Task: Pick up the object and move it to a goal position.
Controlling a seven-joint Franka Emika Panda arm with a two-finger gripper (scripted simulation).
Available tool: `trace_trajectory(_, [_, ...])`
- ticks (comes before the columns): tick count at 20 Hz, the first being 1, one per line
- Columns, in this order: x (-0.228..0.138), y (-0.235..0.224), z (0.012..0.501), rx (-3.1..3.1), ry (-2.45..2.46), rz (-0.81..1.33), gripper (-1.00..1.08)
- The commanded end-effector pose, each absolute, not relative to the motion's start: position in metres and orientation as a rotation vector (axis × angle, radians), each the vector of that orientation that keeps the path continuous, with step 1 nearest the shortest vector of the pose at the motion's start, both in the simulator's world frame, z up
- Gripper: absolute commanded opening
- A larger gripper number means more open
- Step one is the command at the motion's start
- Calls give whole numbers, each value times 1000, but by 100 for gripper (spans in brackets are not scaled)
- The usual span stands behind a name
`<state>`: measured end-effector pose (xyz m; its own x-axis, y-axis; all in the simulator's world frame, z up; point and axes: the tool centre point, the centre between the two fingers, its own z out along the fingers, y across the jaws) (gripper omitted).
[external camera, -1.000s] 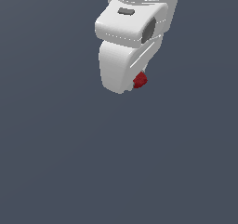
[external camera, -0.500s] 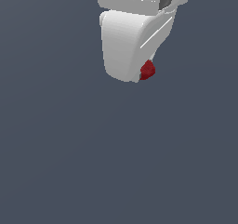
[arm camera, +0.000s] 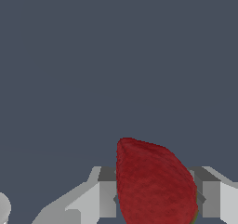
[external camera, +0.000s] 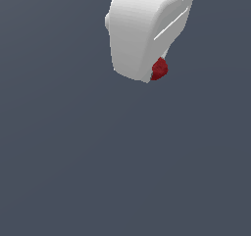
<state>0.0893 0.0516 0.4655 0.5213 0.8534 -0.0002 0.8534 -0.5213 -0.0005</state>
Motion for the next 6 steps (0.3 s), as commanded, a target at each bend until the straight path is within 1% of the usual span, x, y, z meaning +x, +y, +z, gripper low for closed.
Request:
trace_trajectory(1, [90, 52, 467, -2740, -1537, 0, -100])
trace_trajectory(6, [91, 52, 468, -2740, -1538, 0, -100])
